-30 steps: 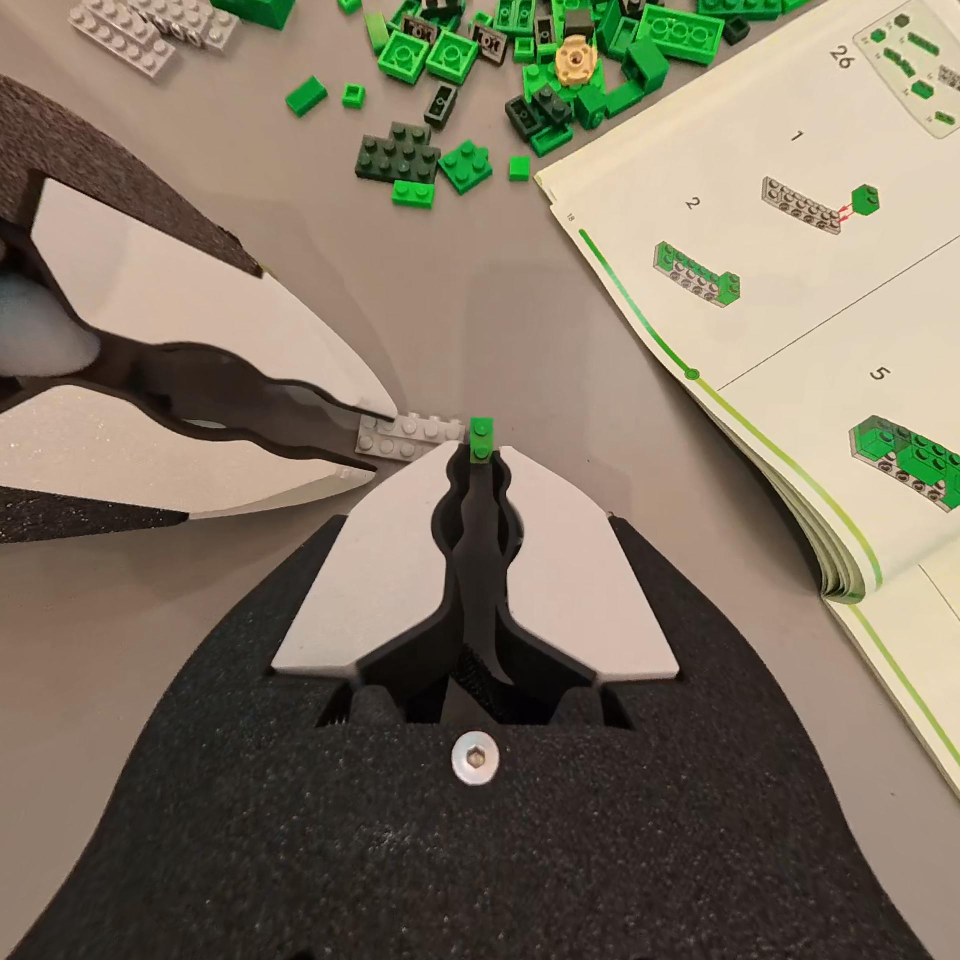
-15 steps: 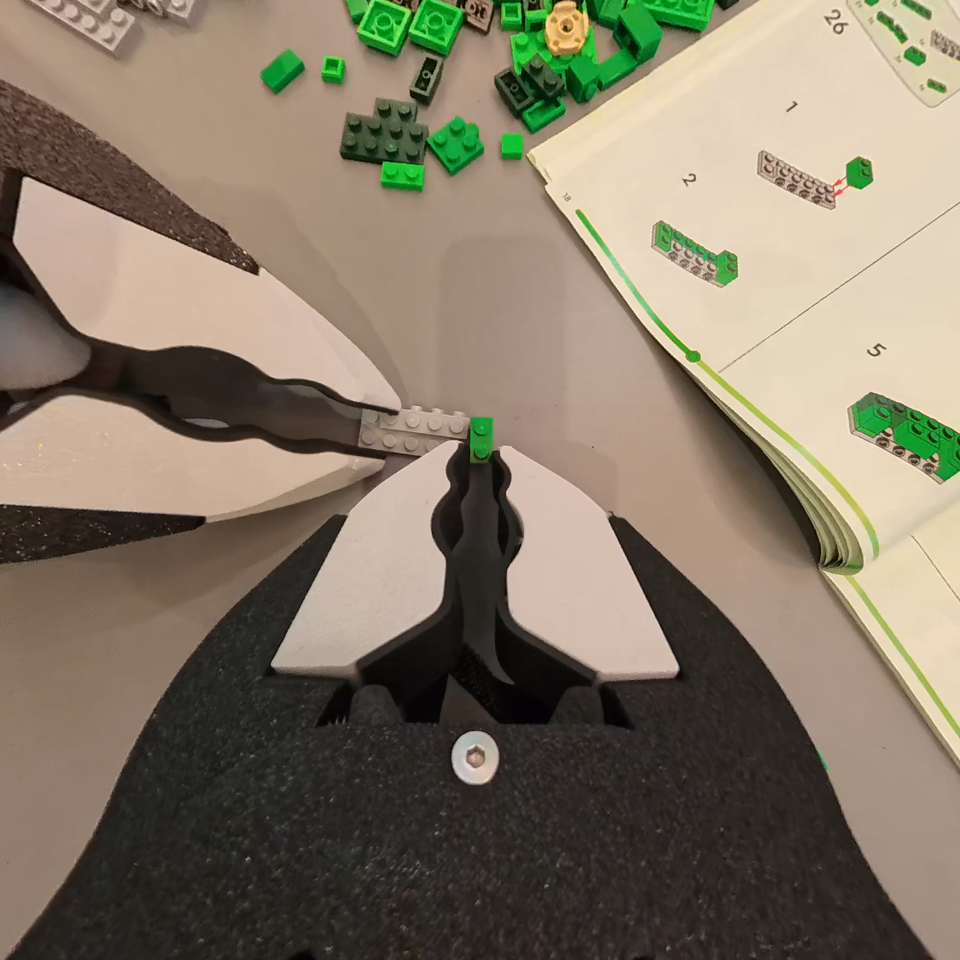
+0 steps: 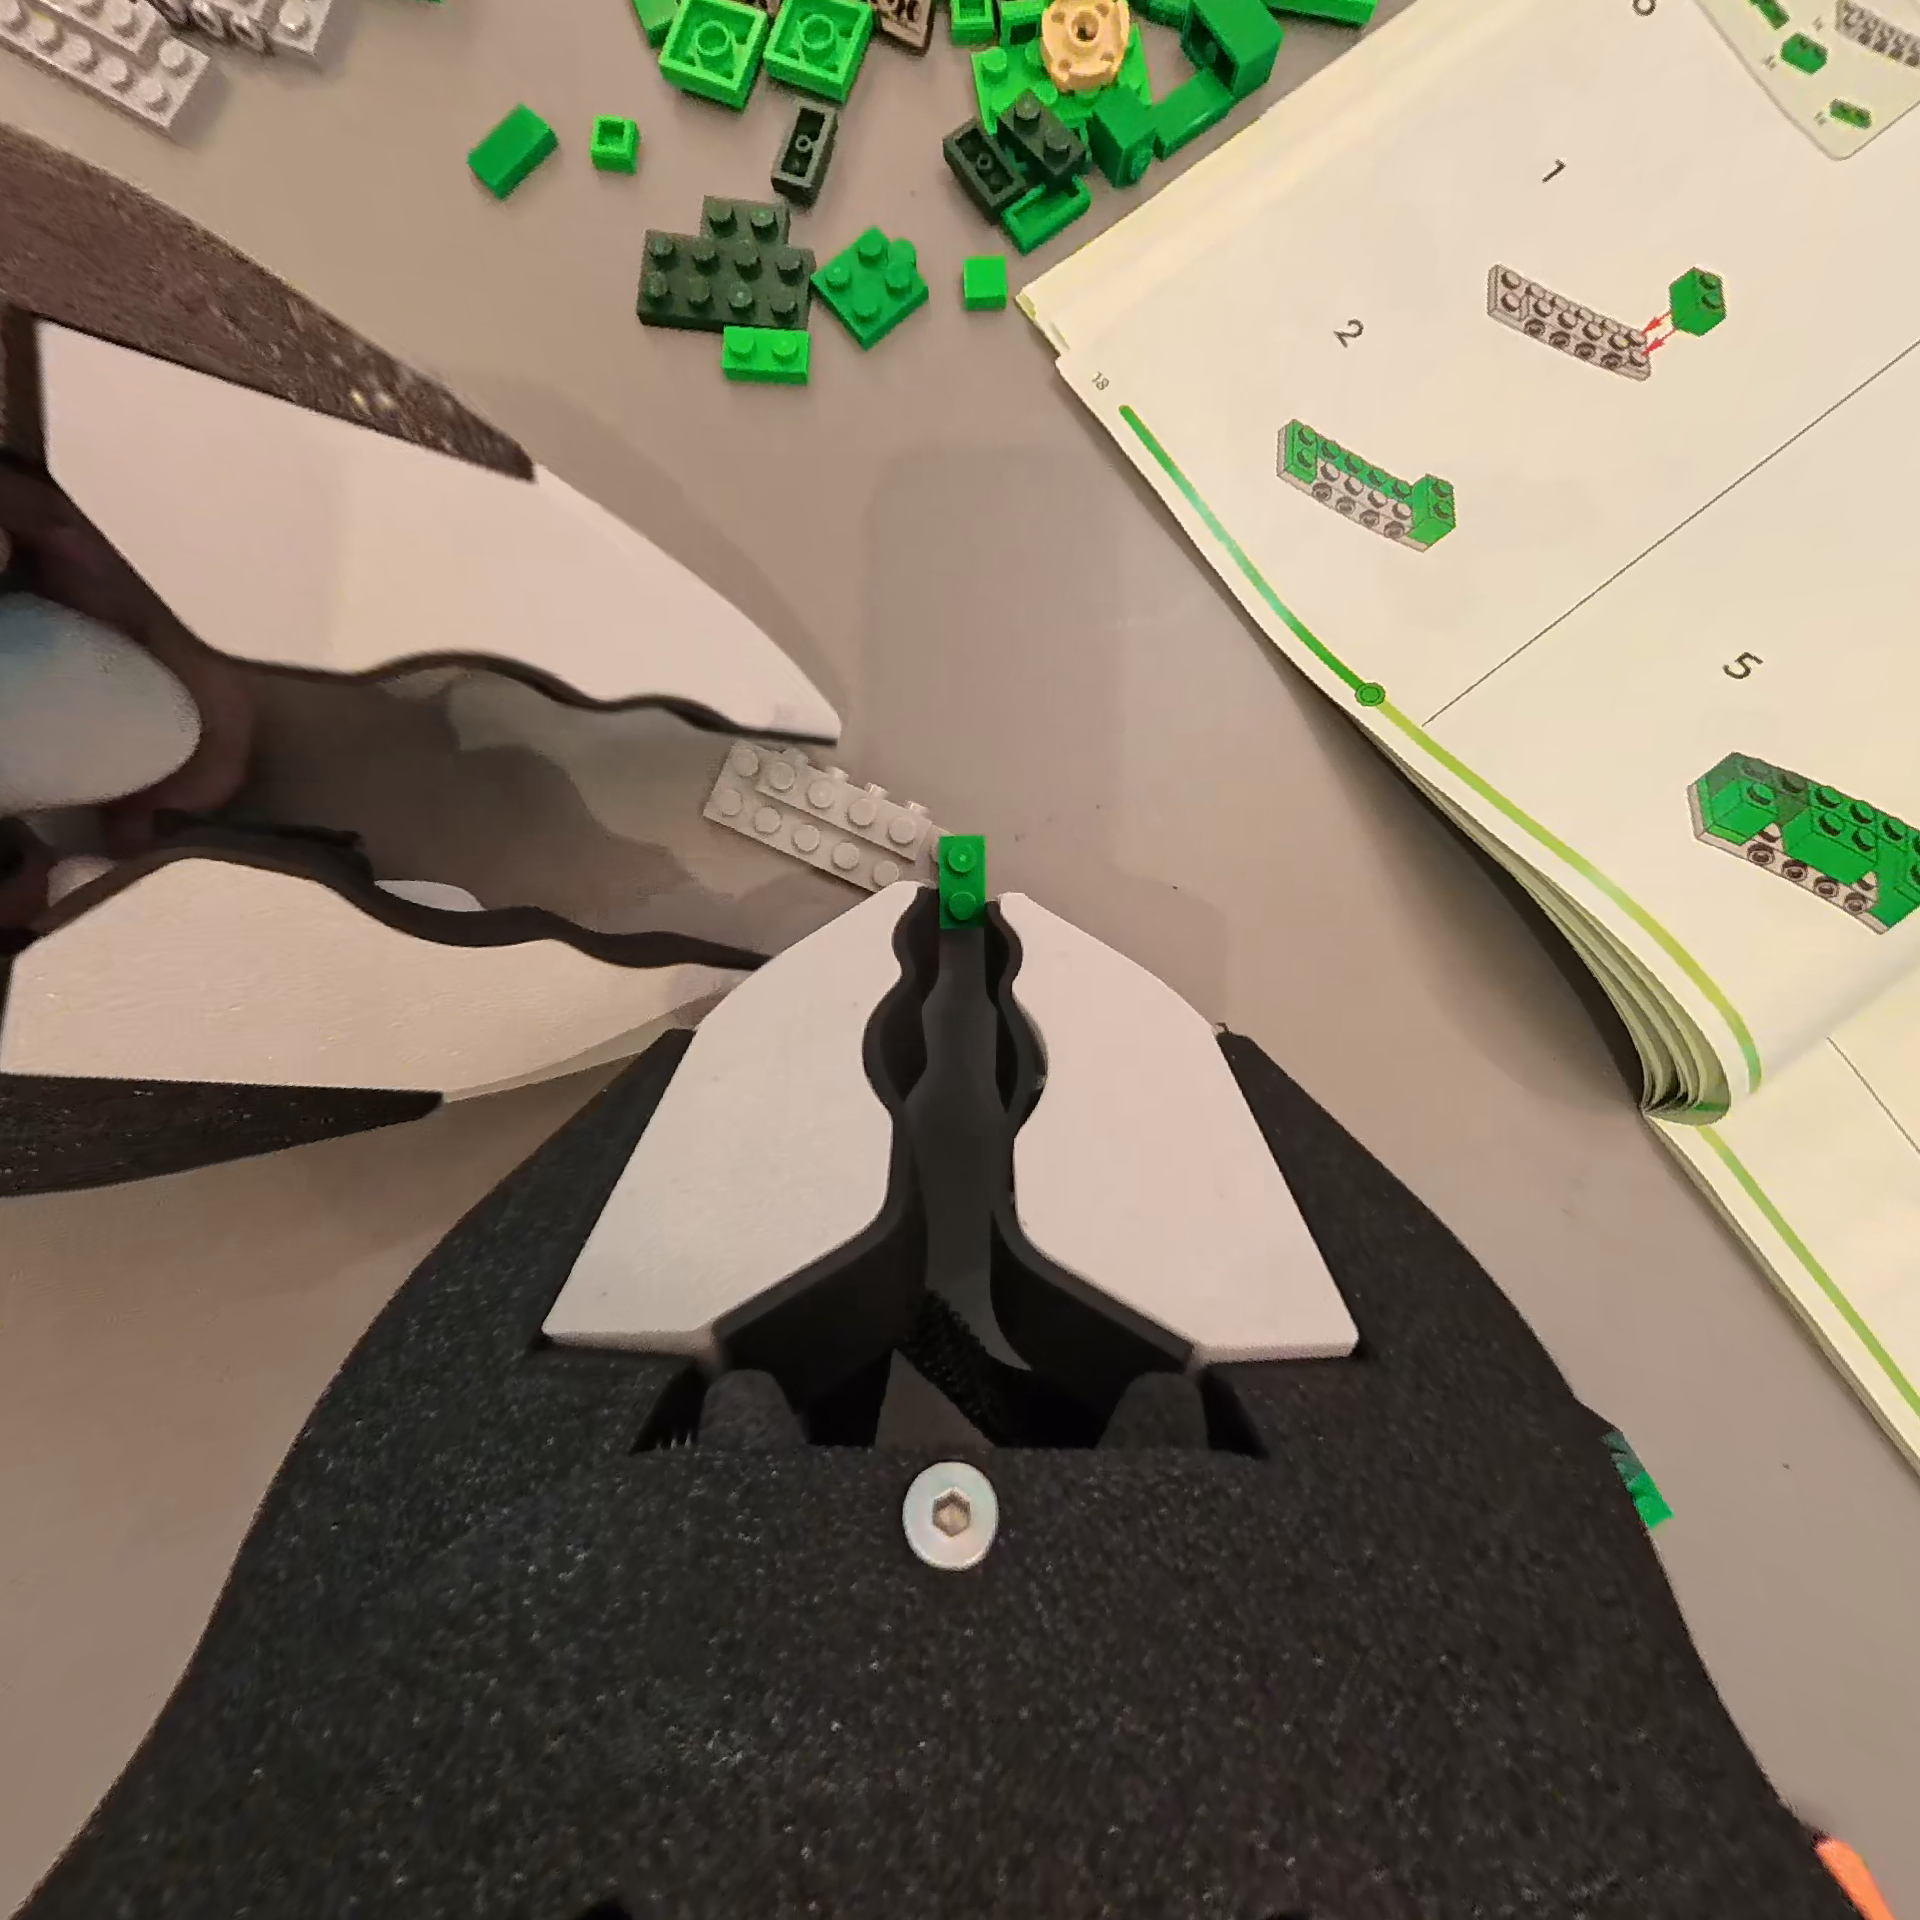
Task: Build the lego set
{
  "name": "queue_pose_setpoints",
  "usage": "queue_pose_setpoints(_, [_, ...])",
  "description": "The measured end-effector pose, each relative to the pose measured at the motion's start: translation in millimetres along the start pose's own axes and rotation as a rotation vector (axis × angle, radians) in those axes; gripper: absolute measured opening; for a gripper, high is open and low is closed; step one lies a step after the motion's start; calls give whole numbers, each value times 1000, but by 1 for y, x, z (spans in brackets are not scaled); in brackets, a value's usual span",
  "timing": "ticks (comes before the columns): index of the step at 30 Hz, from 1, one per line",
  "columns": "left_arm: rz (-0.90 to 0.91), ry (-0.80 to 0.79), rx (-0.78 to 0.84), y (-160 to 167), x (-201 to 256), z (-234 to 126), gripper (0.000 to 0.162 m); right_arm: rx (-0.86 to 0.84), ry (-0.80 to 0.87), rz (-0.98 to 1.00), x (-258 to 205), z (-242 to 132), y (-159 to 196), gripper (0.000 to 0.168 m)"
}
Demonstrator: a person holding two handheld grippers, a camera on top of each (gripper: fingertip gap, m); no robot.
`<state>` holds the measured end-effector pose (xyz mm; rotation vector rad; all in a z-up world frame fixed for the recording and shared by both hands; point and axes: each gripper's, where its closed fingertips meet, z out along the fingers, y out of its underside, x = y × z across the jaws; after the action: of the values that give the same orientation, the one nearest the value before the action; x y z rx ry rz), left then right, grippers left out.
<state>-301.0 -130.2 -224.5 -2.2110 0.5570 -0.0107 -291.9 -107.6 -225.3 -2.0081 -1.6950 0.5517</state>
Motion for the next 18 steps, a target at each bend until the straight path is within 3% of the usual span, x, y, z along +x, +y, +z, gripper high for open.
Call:
queue_pose_setpoints(6, [65, -115, -58, 1, -4, 1, 15, -5, 4, 16, -1, -1, 1, 8])
queue_pose_setpoints(18, [-53, -94, -30, 1, -4, 1, 13, -16, 34, 47, -2, -1, 0, 8])
